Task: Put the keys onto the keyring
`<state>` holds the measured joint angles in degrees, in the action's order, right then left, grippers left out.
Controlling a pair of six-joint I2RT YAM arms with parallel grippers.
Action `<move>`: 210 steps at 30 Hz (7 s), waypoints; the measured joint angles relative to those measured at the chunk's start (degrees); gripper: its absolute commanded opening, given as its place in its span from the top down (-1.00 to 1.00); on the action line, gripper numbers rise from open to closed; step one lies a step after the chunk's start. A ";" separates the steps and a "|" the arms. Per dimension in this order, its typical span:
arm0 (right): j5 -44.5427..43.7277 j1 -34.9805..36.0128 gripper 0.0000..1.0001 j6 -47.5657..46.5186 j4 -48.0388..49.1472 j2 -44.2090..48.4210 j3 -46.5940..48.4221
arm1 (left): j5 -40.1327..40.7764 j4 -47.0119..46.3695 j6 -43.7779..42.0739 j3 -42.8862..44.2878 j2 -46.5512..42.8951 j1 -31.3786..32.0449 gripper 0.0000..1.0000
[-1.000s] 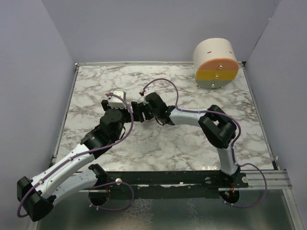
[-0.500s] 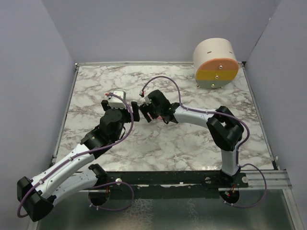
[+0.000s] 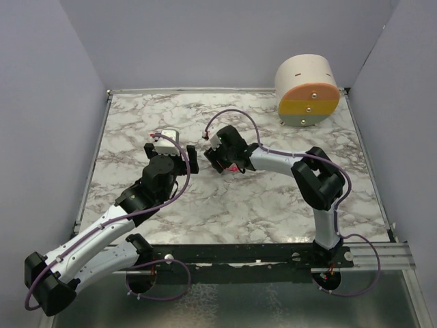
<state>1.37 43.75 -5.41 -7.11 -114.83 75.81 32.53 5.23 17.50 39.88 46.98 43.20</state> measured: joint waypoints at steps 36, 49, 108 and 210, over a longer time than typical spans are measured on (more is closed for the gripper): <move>3.21 0.02 0.40 -0.24 -2.29 -3.45 2.89 | 0.00 0.00 0.00 -0.35 0.02 -0.50 -0.97; -3.48 -0.02 0.29 3.74 9.33 9.84 -2.45 | -0.74 -3.91 -0.15 -4.26 -0.22 -0.50 -0.90; 4.66 -0.68 0.78 5.22 0.59 -2.69 0.57 | -1.53 -3.67 -0.24 -4.66 0.90 -1.20 -0.98; -6.71 -1.01 0.90 35.74 17.14 33.83 -16.24 | -36.37 -74.23 -3.02 -19.34 29.00 -1.25 -0.09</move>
<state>-5.34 42.74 30.33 10.02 -80.99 59.57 -3.84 -68.99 14.48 20.53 75.99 41.95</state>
